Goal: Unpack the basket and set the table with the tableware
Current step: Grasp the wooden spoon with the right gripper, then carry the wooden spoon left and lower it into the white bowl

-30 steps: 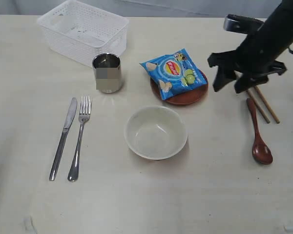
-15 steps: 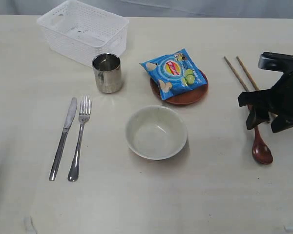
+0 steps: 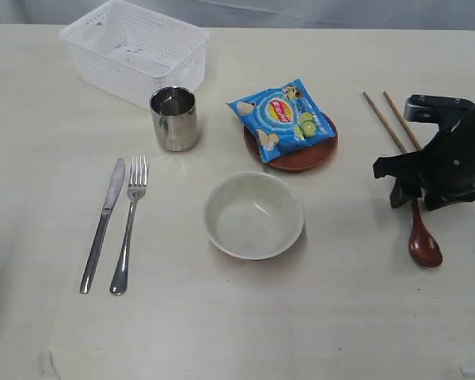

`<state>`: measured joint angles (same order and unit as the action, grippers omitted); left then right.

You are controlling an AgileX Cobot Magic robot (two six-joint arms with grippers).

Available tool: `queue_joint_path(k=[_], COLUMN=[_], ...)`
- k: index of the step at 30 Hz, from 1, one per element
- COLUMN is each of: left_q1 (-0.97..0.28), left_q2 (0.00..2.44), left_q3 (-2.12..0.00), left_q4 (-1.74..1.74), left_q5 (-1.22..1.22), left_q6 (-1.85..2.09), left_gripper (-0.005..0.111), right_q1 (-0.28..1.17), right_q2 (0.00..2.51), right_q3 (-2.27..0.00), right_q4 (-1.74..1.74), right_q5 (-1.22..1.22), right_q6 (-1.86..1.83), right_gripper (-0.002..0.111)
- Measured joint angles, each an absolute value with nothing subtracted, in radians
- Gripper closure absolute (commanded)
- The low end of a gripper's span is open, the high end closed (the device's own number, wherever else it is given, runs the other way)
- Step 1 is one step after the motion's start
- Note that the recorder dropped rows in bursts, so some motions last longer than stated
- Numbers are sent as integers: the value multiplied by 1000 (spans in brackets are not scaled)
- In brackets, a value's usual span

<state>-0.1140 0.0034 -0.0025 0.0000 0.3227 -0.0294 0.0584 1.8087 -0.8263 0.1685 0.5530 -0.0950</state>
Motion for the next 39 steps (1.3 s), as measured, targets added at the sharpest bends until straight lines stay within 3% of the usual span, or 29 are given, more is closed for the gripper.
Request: queue_joint_path(k=[5, 14, 21, 23, 26, 31, 39], left_q1=[-114, -114, -114, -114, -114, -114, -114], left_q2=[3, 3, 3, 3, 3, 3, 3], left_q3=[-2, -2, -2, -2, -2, -2, -2], left_q4=[0, 0, 0, 0, 0, 0, 0], left_q5=[323, 323, 323, 323, 323, 323, 323], left_q6=[-29, -29, -29, -29, -29, -29, -29], left_gripper=[106, 106, 106, 106, 106, 106, 106], right_q1=[59, 59, 76, 133, 347, 610, 655], right_q2=[1823, 1808, 1641, 1579, 1547, 1645, 1795], right_q3=[-830, -834, -816, -816, -823, -874, -981], right_q4=[156, 212, 630, 727, 797, 772, 762], right_q5=[537, 597, 625, 559, 405, 185, 142], right_q6=[-101, -101, -233, -256, -264, -266, -369], right_gripper=[108, 109, 109, 109, 109, 109, 109])
